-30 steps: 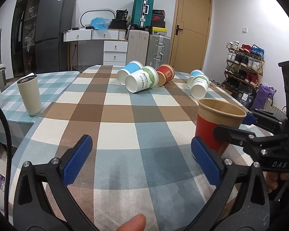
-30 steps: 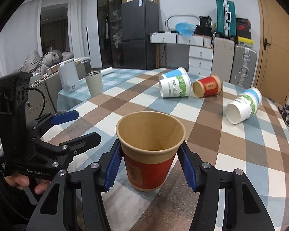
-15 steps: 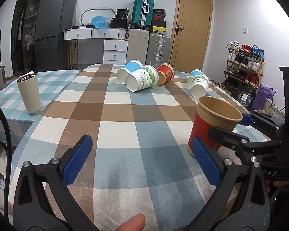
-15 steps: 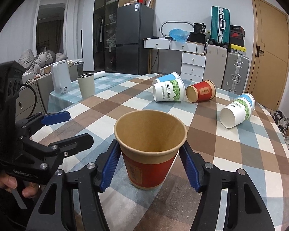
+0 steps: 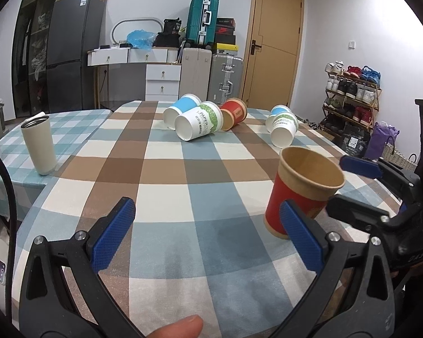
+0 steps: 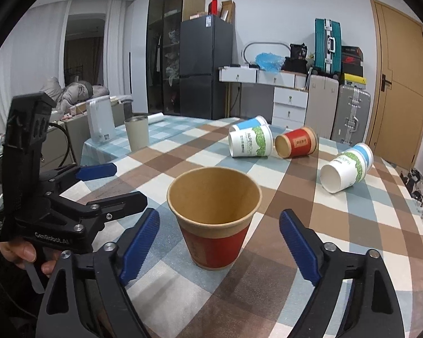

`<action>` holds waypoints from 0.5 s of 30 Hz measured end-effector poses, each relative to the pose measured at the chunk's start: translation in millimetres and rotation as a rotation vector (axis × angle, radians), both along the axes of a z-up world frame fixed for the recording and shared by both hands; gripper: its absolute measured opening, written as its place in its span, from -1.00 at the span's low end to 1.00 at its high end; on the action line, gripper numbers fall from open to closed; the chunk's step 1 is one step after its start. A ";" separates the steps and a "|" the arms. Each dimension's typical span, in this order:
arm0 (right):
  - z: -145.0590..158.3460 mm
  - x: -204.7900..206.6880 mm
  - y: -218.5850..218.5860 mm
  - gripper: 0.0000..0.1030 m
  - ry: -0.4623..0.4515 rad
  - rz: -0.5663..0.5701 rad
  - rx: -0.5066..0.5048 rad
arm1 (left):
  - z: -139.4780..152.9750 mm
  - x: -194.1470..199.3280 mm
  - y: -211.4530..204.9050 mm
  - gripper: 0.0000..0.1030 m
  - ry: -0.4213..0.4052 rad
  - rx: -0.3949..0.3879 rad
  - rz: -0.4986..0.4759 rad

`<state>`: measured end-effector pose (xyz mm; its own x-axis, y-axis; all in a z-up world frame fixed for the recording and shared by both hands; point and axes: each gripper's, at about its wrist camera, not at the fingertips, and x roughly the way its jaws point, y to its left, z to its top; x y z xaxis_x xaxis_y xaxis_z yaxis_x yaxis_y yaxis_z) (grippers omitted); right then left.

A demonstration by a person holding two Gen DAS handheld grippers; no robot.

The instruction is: Flip cup upright

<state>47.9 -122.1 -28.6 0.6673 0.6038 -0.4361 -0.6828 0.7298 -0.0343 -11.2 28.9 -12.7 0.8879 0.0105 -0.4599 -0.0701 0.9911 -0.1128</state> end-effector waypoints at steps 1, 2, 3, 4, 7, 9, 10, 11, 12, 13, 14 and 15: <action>1.6 -1.4 -3.7 0.96 -0.011 -0.003 0.010 | 0.9 -0.3 -2.0 0.99 -0.006 0.008 0.001; 3.4 -3.5 -9.3 0.98 -0.028 -0.017 0.023 | 1.7 -0.9 -3.2 0.99 -0.009 0.015 0.002; 4.3 -4.5 -13.0 0.98 -0.034 -0.022 0.026 | 2.7 -1.3 -5.2 0.99 -0.013 0.022 -0.001; 5.0 -5.4 -17.0 0.99 -0.041 -0.022 0.029 | 3.9 -1.9 -7.2 0.99 -0.018 0.028 -0.004; 4.8 -6.7 -29.0 0.99 -0.058 -0.029 0.055 | 7.3 -5.0 -9.2 0.99 -0.039 0.020 -0.014; 4.7 -6.7 -38.2 1.00 -0.052 -0.029 0.086 | 9.9 -7.8 -11.9 0.99 -0.051 0.022 -0.022; 4.1 -6.0 -40.8 1.00 -0.047 -0.029 0.093 | 11.3 -8.1 -14.6 0.99 -0.053 0.033 -0.028; 3.1 -4.5 -43.9 1.00 -0.034 -0.027 0.094 | 12.3 -9.1 -16.7 0.99 -0.056 0.043 -0.033; 1.7 -3.7 -46.3 1.00 -0.028 -0.028 0.098 | 13.2 -10.4 -19.2 0.99 -0.064 0.056 -0.033; 0.8 -3.7 -48.2 1.00 -0.024 -0.030 0.100 | 13.7 -10.5 -20.9 0.99 -0.069 0.062 -0.036; 0.4 -3.4 -50.5 1.00 -0.018 -0.032 0.103 | 13.9 -10.8 -21.4 0.99 -0.070 0.061 -0.040; 1.0 -3.4 -52.8 1.00 -0.017 -0.029 0.115 | 14.2 -10.5 -22.2 0.99 -0.070 0.058 -0.043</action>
